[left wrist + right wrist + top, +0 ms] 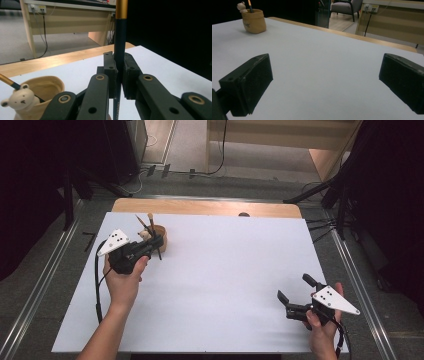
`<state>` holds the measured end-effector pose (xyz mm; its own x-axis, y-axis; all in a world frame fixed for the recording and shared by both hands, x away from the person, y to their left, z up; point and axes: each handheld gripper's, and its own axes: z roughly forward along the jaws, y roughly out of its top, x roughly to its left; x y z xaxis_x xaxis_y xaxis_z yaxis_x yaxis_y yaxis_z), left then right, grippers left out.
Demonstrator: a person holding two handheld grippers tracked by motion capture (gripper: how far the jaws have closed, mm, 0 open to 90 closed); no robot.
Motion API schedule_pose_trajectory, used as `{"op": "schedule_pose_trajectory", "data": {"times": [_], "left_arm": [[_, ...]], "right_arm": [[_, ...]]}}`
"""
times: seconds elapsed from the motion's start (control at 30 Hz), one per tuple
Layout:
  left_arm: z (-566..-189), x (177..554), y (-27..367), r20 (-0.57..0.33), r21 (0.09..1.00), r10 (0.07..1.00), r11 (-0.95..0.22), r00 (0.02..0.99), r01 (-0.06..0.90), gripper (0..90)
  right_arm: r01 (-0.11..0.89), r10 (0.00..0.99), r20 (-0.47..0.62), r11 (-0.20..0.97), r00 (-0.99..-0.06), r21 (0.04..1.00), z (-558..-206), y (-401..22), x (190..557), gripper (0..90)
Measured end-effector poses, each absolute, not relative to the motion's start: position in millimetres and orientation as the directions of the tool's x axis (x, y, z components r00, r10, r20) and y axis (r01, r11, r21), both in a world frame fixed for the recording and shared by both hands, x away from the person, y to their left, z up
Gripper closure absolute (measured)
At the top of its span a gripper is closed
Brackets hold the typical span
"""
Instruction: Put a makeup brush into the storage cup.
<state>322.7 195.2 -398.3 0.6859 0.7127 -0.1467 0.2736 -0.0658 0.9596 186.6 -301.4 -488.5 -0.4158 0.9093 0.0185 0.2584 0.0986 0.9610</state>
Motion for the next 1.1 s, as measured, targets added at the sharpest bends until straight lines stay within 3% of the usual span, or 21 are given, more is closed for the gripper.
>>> {"op": "schedule_pose_trajectory", "data": {"times": [0.7, 1.1], "left_arm": [[-392.0, 361.2, 210.8, -0.160, 0.970, 0.768, 0.006, 0.620, 0.243, 84.0], [-400.9, 380.6, 207.4, -0.123, 0.977, 0.811, -0.003, 0.573, 0.215, 84.0]], "right_arm": [[0.275, 0.911, 0.004, 0.120, -0.413, 0.954, -496.2, -304.8, 184.6, 0.0], [0.278, 0.913, 0.010, 0.114, -0.409, 0.954, -496.3, -306.4, 184.9, 0.0]]}}
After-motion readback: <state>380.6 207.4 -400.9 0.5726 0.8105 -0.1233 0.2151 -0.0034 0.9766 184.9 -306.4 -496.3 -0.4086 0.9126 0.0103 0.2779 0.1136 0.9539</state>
